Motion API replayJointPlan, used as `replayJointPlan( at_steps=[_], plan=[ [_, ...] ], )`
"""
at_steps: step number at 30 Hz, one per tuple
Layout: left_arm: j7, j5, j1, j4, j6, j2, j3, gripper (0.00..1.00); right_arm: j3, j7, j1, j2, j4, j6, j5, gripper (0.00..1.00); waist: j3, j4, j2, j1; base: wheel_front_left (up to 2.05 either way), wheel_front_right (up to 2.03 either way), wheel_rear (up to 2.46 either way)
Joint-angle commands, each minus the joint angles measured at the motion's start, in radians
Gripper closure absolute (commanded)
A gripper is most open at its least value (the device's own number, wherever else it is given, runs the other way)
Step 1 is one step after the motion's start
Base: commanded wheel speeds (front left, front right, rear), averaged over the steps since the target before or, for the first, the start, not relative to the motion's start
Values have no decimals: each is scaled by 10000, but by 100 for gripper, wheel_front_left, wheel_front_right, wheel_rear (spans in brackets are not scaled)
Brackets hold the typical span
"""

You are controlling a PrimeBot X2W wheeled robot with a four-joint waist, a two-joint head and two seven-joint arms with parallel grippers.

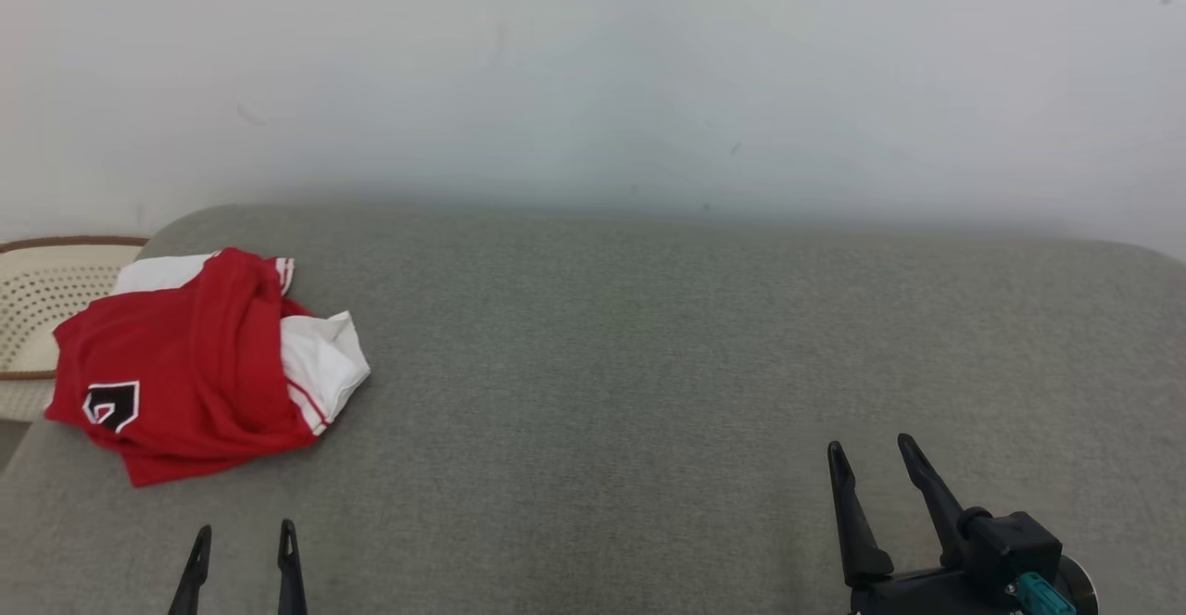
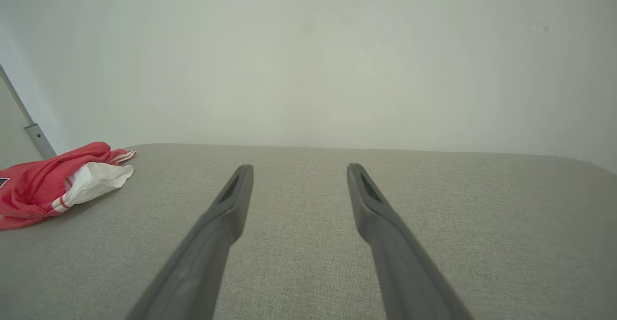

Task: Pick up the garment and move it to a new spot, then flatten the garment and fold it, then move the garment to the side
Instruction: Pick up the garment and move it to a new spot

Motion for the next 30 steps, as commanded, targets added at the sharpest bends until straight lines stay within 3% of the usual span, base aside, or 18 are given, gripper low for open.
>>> replayJointPlan(
  at_steps=[1, 30],
  plan=[
    [10, -101, 206, -47, 36, 37, 55, 0, 34, -46, 134, 10, 32, 4, 133, 0, -33, 307, 0, 0, 0, 0, 0],
    [547, -280, 643, -653, 379, 452, 365, 0, 376, -345, 210, 10, 498, 4, 705, 0, -405, 3271, 0, 0, 0, 0, 0]
  ],
)
